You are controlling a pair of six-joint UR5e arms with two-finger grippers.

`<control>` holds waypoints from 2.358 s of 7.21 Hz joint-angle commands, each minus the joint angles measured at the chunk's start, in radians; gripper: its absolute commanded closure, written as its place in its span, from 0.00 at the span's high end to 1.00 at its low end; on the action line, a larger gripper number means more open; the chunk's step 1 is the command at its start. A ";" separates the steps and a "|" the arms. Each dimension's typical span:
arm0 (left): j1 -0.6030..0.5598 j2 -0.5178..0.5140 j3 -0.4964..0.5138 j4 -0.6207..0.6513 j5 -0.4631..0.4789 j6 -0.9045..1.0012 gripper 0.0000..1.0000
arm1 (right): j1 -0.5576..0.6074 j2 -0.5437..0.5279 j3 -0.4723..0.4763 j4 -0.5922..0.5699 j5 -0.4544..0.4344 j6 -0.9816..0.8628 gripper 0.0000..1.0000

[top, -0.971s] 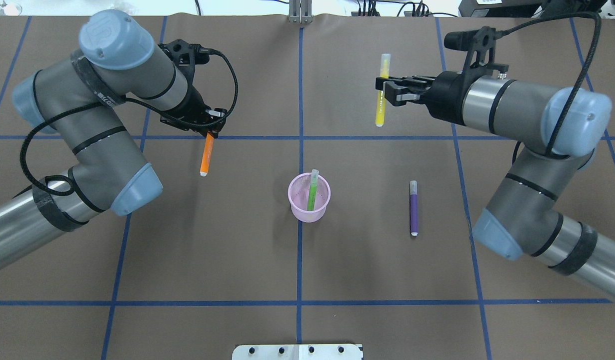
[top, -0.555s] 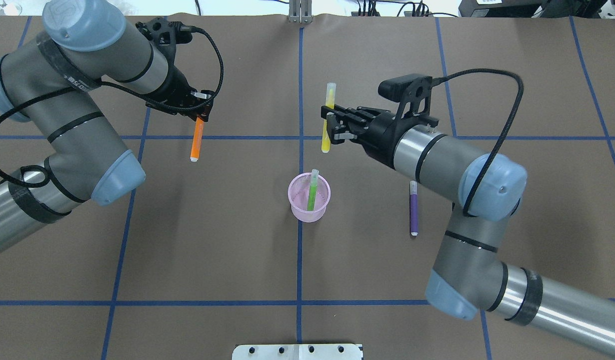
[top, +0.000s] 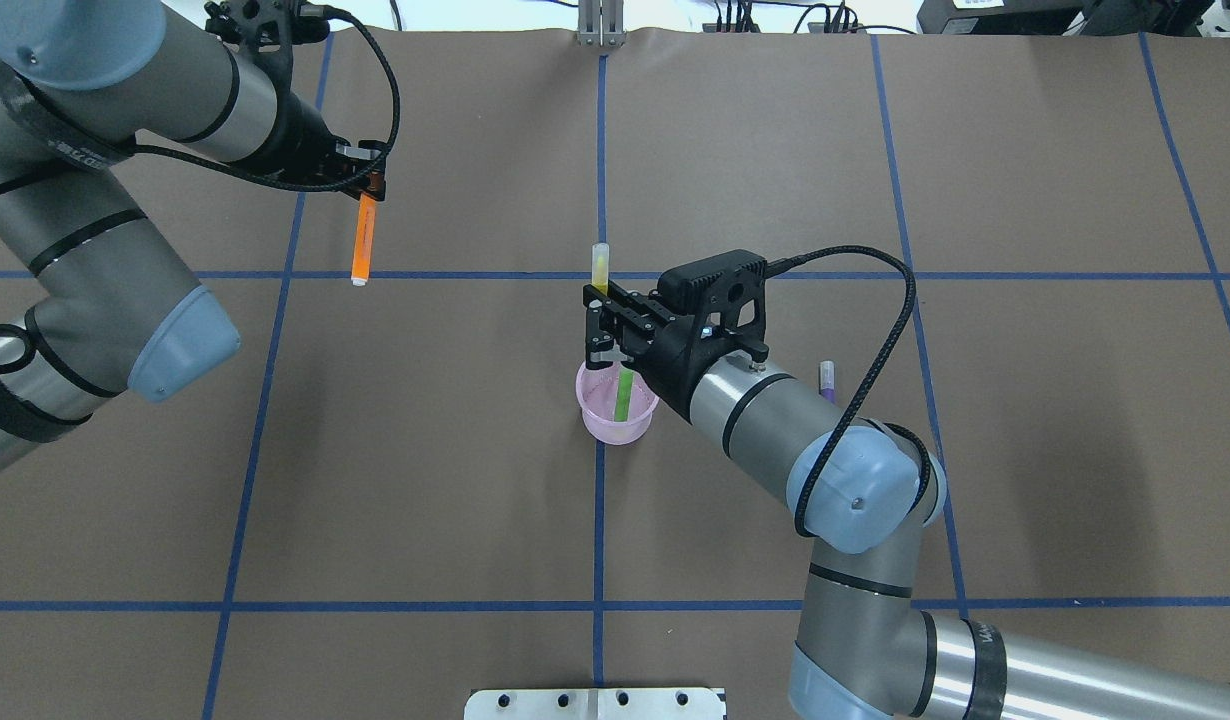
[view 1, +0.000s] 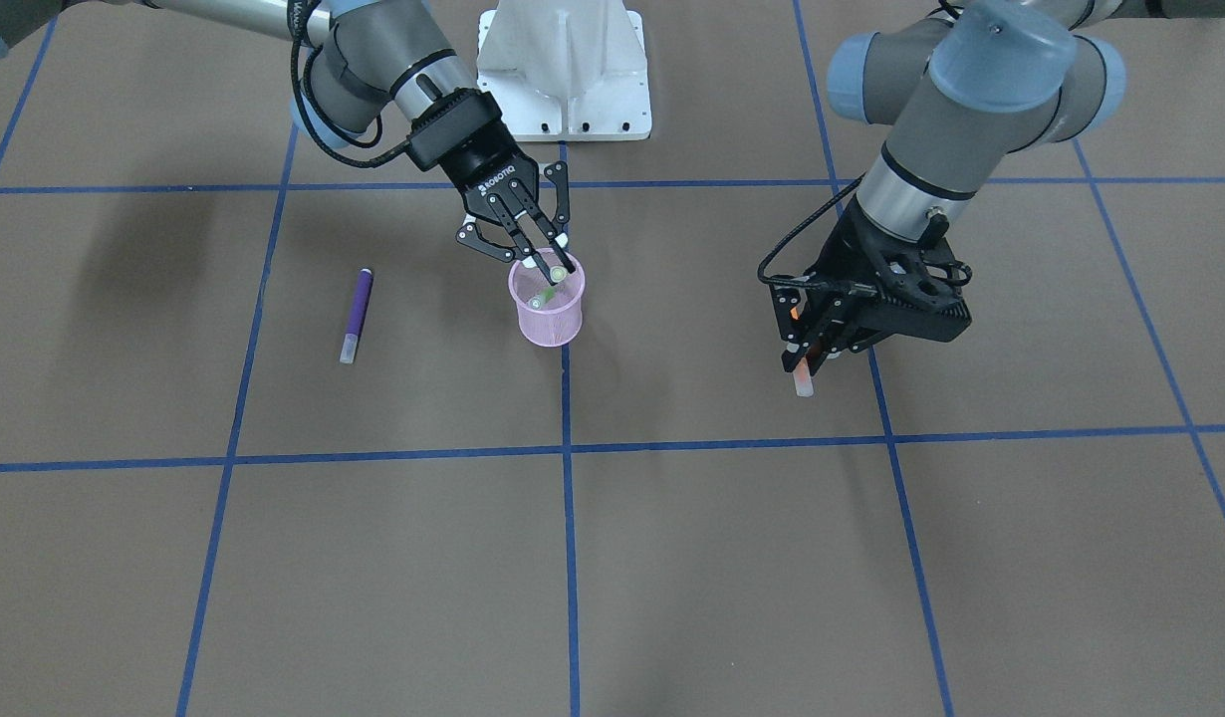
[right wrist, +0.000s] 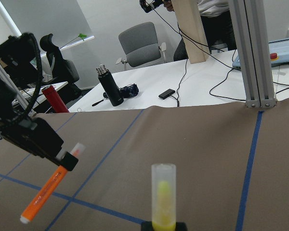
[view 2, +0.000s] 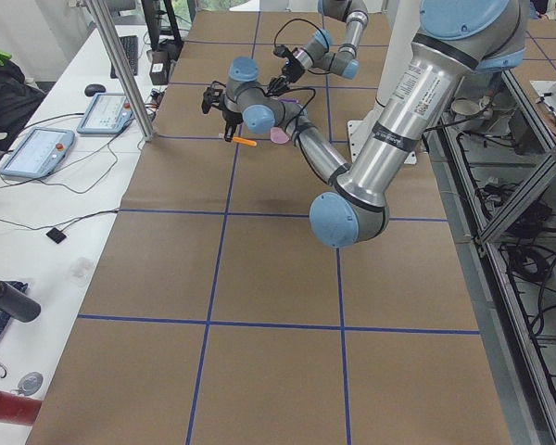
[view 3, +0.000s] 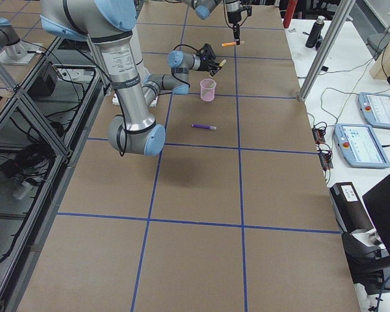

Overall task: Collect pens into pen holder
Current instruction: 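Lower the yellow highlighter into the pink cup with the right gripper, then open the right gripper and raise it away from the cup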

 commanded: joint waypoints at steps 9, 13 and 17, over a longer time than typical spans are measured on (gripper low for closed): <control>-0.017 0.007 -0.087 -0.012 0.099 0.005 0.00 | -0.049 0.013 -0.037 -0.003 -0.049 -0.045 1.00; -0.011 0.061 -0.123 -0.215 0.359 -0.047 0.00 | 0.130 0.003 0.078 -0.258 0.236 0.096 1.00; 0.132 0.166 -0.123 -0.369 0.674 -0.159 0.00 | 0.463 -0.001 0.158 -0.851 0.840 0.208 1.00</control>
